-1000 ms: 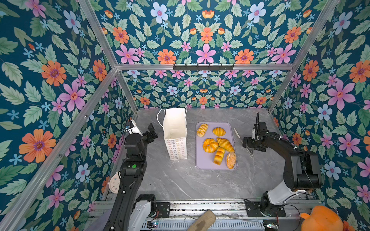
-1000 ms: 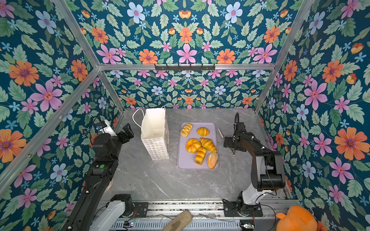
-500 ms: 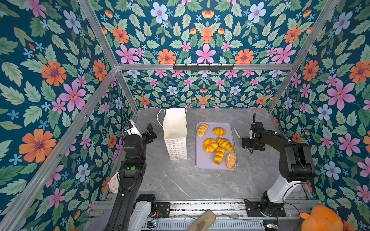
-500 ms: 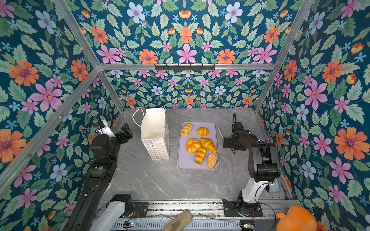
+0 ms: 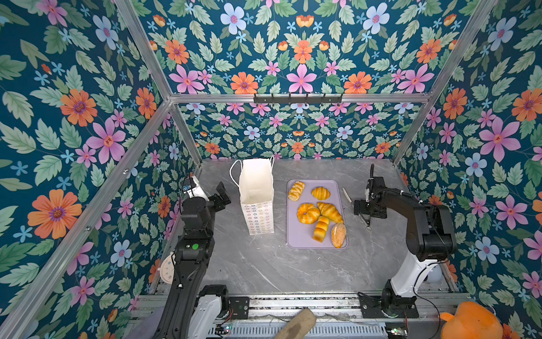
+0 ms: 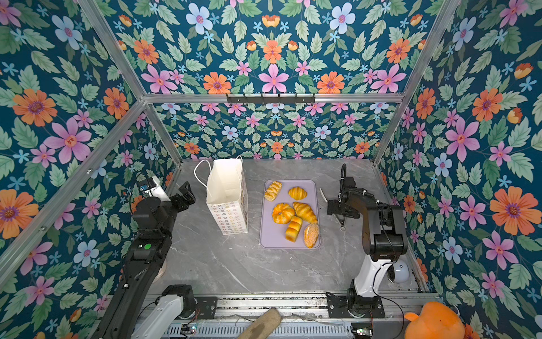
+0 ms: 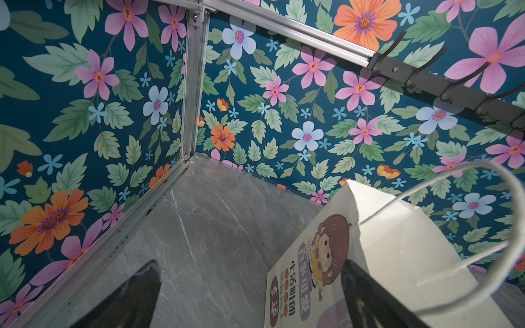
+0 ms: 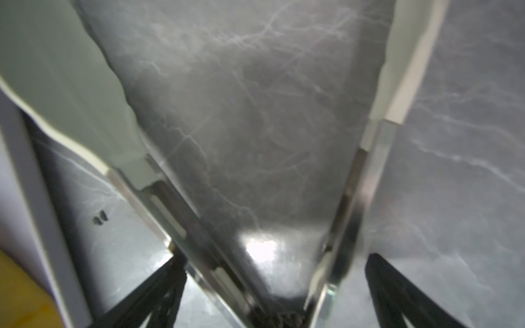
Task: Place the fake bread into the paper bag
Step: 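Close the right gripper on the tongs handles and lift them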
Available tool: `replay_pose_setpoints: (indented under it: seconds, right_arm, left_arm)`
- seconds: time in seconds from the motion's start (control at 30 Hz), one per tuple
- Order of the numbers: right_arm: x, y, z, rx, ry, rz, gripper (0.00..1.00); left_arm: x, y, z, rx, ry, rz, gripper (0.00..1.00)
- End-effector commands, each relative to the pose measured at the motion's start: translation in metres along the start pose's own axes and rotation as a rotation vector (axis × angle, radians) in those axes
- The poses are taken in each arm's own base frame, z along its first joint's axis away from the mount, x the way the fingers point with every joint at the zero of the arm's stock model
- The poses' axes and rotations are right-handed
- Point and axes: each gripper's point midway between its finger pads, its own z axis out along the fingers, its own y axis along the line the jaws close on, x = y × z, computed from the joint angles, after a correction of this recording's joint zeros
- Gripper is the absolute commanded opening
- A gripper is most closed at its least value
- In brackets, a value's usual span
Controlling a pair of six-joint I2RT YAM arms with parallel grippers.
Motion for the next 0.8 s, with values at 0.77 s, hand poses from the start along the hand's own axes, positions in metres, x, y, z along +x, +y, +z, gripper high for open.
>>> replay_pose_setpoints:
  seconds: [0.77]
  right_arm:
    - [0.01, -0.005, 0.013, 0.031, 0.068, 0.032, 0.78]
  left_arm:
    - [-0.017, -0.008, -0.004, 0.025, -0.028, -0.012, 0.98]
